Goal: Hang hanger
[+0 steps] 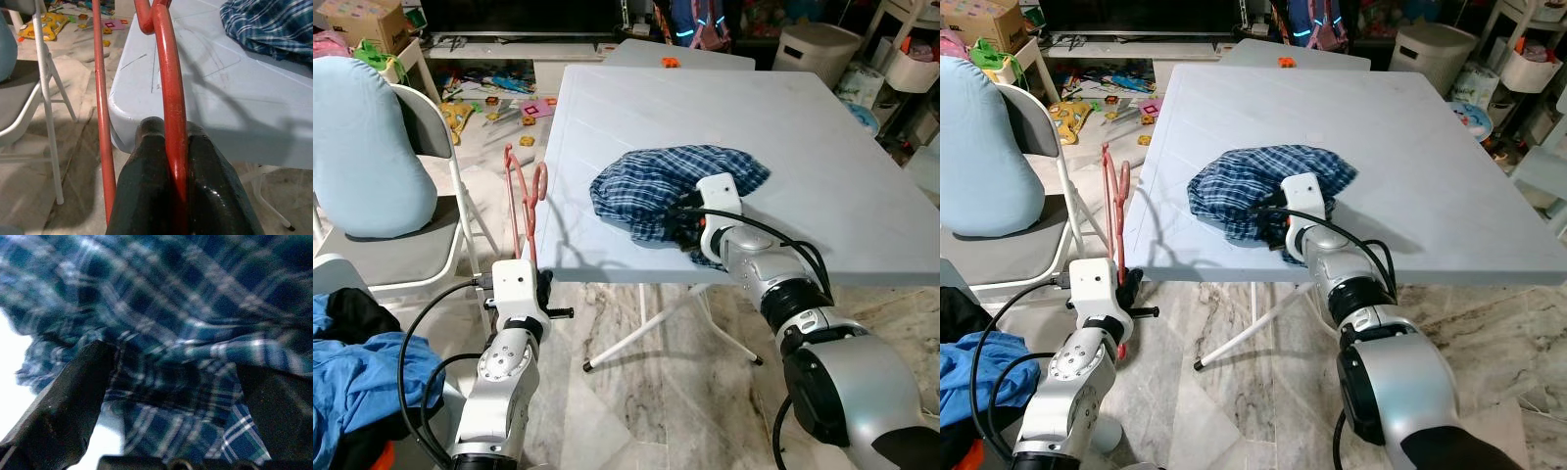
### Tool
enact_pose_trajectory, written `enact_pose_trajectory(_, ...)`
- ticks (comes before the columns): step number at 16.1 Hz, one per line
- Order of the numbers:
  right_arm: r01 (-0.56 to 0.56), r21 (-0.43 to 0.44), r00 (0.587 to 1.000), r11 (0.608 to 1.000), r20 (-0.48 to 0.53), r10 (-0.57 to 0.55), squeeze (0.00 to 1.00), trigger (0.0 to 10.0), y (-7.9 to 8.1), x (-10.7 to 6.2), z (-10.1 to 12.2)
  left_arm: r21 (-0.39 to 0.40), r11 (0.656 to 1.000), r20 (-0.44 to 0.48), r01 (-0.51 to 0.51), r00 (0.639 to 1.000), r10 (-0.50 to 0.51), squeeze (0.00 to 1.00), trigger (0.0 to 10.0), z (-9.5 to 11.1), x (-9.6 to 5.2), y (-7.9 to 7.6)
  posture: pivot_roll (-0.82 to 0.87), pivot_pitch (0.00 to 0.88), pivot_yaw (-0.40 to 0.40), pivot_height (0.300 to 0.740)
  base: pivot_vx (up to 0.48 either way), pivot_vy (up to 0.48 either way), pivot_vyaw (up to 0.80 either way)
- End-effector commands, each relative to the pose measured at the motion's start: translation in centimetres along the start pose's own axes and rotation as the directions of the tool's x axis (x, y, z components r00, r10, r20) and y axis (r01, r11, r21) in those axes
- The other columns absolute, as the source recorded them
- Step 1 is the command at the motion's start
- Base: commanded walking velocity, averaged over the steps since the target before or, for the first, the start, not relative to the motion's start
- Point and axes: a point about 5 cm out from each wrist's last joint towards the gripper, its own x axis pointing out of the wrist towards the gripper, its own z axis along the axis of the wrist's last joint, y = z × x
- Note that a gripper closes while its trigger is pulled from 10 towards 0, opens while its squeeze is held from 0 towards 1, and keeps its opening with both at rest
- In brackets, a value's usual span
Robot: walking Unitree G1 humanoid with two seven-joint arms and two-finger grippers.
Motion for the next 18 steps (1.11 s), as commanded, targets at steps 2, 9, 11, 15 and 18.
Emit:
enact_pose_trajectory(2,0.214,-0.01,0.965,0.977,0.157,-0.209,1.0,10.0,-1.8,-0.3,4.0,-0.009,1.0,0.005,-0.006,1.0,0.006,0.0,10.0,0.2,-0.1,-0.1,0.11,0.051,-0.06,0.74,0.0,0.0,0.0)
enact_pose_trajectory(9,0.035,-0.035,0.955,0.999,0.296,-0.023,0.93,10.0,-1.4,-0.6,3.8,0.121,0.993,0.097,0.003,0.995,-0.015,0.0,10.0,1.2,-0.3,-0.7,0.1,0.054,-0.063,0.74,0.0,0.0,0.0)
enact_pose_trajectory(11,0.068,-0.03,0.937,0.997,0.344,-0.053,0.56,10.0,-3.9,-1.6,1.6,0.163,0.986,0.159,0.022,0.986,-0.048,0.0,10.0,2.0,-0.6,-1.1,0.07,0.06,-0.051,0.74,0.0,0.0,0.0)
enact_pose_trajectory(15,0.115,0.048,0.901,0.992,0.416,-0.125,0.0,10.0,-6.2,-4.5,-2.1,0.296,0.95,0.266,0.104,0.946,-0.187,0.0,10.0,4.4,-1.3,-3.7,0.04,0.06,-0.036,0.74,0.0,0.0,0.0)
enact_pose_trajectory(18,0.092,0.019,0.904,0.996,0.419,-0.091,0.0,10.0,-5.6,-5.5,-3.7,0.342,0.926,0.238,0.162,0.938,-0.252,0.0,10.0,4.1,-1.2,-4.6,0.03,0.054,-0.023,0.74,0.0,0.0,0.0)
